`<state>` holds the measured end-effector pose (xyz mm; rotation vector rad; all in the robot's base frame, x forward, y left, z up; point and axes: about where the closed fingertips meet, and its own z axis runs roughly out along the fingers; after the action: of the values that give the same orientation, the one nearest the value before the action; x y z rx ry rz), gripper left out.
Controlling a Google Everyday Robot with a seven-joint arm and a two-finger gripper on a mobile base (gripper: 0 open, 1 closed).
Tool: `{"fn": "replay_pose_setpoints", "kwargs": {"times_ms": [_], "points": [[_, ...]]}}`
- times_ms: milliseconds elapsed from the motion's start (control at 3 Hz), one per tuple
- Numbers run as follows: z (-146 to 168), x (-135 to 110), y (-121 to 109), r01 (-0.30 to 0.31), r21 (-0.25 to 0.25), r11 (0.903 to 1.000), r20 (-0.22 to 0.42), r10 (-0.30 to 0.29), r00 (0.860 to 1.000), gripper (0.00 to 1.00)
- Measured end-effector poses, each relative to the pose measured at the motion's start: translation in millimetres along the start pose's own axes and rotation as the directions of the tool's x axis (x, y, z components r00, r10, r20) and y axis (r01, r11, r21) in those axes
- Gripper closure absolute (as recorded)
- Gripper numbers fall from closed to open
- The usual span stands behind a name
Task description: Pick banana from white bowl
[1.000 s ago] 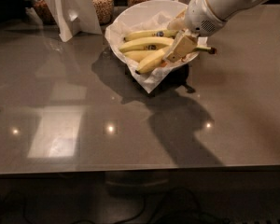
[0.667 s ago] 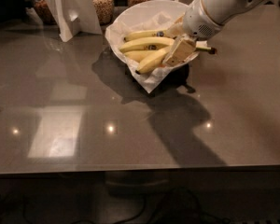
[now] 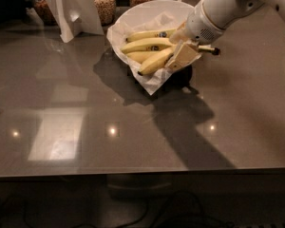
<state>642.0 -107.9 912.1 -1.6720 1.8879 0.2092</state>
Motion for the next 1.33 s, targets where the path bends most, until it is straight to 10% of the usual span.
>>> {"fn": "replay_pose_setpoints", "kwargs": {"times_ms": [1000,1333], "points": [[4.5,16.4,-9.8,-0.039,-0.001,0.9992,-0.041,0.039,0.998,0.51],[0.7,17.0,-10.6,-0.043,0.005,0.9991,-0.053,0.043,0.998,0.70]]}}
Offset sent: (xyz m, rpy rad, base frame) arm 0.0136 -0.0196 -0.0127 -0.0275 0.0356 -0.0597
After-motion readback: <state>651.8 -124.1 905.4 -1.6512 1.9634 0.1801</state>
